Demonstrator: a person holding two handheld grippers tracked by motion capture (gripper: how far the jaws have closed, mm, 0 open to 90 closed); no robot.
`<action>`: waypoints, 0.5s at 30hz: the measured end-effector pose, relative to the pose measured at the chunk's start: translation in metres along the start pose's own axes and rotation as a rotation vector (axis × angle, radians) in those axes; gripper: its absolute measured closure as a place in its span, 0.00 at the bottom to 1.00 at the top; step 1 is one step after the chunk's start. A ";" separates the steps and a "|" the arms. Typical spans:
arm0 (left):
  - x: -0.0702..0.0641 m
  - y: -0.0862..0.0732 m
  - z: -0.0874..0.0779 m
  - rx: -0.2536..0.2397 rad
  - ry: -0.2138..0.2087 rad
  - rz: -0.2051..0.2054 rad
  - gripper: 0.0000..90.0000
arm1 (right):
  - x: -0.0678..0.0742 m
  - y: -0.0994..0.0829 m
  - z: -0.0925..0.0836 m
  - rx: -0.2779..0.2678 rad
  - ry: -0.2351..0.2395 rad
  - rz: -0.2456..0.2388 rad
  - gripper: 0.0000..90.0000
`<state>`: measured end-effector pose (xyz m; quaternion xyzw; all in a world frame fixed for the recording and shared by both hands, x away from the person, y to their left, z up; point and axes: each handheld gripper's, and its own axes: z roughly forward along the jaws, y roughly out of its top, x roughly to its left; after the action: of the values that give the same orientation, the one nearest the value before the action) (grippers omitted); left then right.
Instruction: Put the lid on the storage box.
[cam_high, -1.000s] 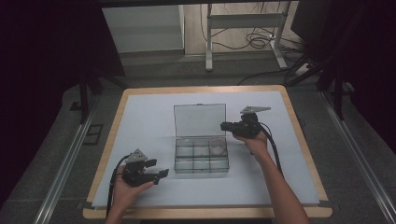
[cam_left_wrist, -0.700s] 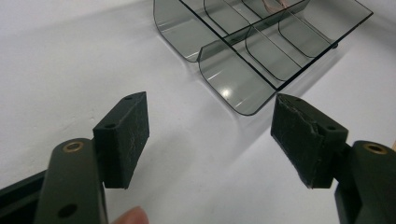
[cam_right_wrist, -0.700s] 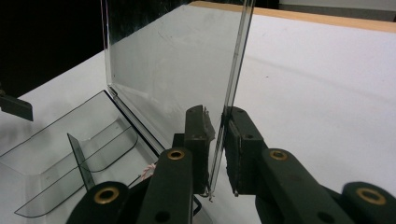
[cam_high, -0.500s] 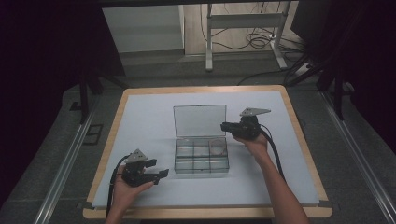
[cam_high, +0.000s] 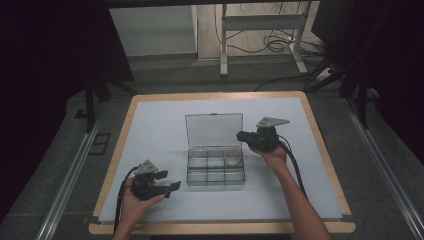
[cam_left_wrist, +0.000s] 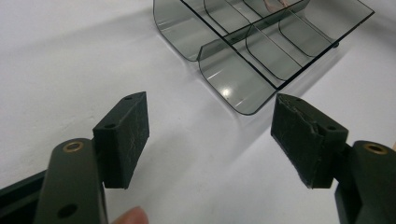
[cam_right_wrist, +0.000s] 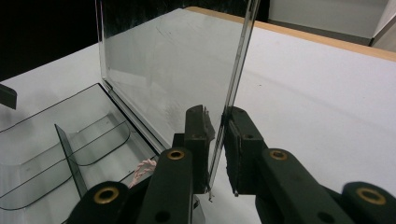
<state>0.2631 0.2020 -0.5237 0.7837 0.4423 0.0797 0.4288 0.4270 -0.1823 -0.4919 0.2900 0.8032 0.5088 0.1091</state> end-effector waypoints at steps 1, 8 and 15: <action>0.000 0.000 0.000 0.001 -0.001 0.001 0.31 | 0.000 0.000 0.000 0.000 -0.002 -0.007 0.87; -0.001 0.000 0.001 0.002 0.000 0.000 0.31 | 0.004 0.000 -0.001 -0.002 -0.018 -0.036 0.87; -0.001 0.000 0.002 0.006 -0.003 0.001 0.31 | 0.005 -0.001 -0.002 -0.007 -0.025 -0.055 0.87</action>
<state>0.2634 0.1998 -0.5249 0.7853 0.4413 0.0776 0.4272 0.4213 -0.1812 -0.4909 0.2740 0.8076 0.5047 0.1341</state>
